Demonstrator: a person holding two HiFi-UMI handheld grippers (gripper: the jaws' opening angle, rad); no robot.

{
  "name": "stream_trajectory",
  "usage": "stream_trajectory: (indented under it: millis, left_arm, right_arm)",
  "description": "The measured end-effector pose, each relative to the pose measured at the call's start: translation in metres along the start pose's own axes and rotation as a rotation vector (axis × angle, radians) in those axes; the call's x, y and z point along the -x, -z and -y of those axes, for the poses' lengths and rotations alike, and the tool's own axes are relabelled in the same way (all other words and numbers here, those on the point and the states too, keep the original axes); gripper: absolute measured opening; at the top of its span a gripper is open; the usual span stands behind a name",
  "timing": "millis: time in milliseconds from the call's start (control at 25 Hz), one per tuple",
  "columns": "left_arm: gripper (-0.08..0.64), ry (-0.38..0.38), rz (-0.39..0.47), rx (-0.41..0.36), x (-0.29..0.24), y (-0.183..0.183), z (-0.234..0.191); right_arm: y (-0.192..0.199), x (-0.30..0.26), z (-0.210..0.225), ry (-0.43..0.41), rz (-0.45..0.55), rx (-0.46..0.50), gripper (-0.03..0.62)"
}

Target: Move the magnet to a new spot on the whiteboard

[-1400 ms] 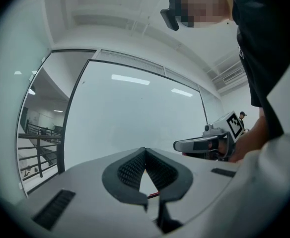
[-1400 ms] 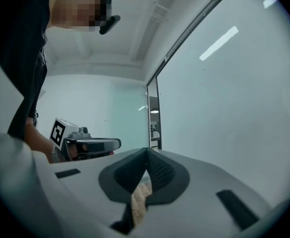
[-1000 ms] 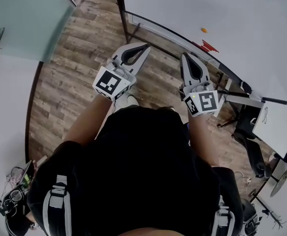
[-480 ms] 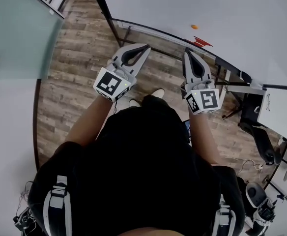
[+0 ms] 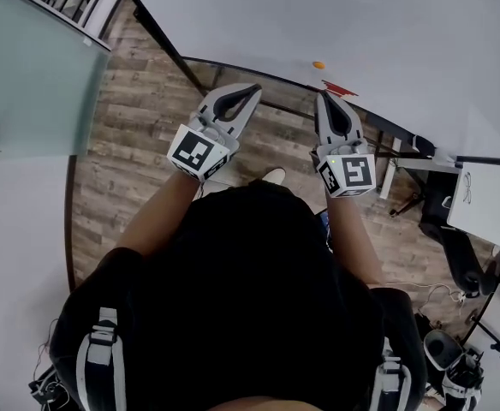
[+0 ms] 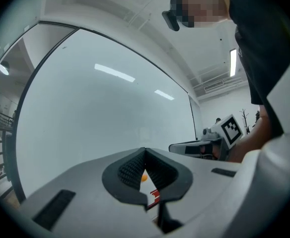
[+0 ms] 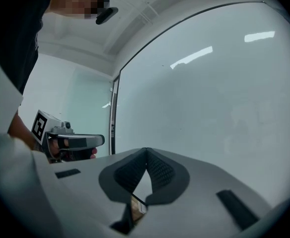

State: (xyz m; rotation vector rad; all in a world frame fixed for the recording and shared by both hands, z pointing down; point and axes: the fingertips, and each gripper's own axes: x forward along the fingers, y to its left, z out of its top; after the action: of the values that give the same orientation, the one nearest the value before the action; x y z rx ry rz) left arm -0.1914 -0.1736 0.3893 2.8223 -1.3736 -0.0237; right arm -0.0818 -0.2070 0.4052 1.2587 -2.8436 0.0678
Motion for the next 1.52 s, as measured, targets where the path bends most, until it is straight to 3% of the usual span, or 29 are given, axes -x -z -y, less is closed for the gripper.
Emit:
stream_trajectory:
  millis: [560,1040,1320,1520]
  left_arm:
    - [0.003,0.025,-0.023,-0.007,-0.068,0.045,-0.013]
    - [0.003,0.167,-0.017,-0.016,-0.078,0.041,-0.039]
    - [0.003,0.25,-0.013,-0.017,-0.076,0.032,-0.049]
    - [0.003,0.267,-0.009,-0.014,-0.075,0.029,-0.056]
  right_arm:
    - [0.044,-0.032,0.058,0.084,-0.032,0.015,-0.005]
    - [0.088,-0.066,0.075,0.321,-0.09,-0.004,0.003]
    - [0.105,-0.076,0.082,0.448,-0.121,-0.028,0.067]
    - [0.115,-0.078,0.092,0.514,-0.131,-0.052,0.108]
